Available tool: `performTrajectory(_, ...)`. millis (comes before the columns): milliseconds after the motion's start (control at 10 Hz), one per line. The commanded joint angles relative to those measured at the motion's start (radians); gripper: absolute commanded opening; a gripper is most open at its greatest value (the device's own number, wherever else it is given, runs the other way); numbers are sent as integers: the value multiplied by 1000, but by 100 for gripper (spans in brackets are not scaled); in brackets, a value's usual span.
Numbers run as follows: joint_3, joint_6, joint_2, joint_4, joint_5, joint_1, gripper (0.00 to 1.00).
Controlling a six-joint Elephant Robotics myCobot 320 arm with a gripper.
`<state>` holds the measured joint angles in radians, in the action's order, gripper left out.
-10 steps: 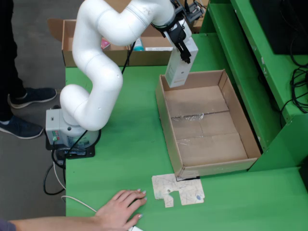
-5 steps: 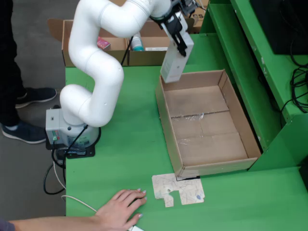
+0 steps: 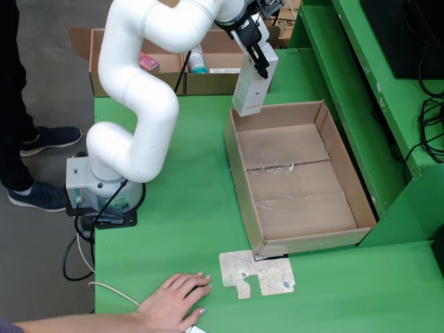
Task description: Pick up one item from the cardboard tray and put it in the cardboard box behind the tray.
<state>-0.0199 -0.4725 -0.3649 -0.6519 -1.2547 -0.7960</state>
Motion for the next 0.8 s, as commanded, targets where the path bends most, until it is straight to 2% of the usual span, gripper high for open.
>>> performTrajectory(0, 20, -6, 20, 14, 10, -7, 0)
performTrajectory(200, 20, -6, 20, 14, 10, -7, 0)
performTrajectory(300, 20, 18, 50, -62, -37, 20, 0)
performTrajectory(400, 254, 2, -31, -232, -32, -15, 0)
performTrajectory(500, 356, -37, -39, -328, -2, -79, 0)
performTrajectory(700, 182, -161, 104, -338, 67, -234, 0)
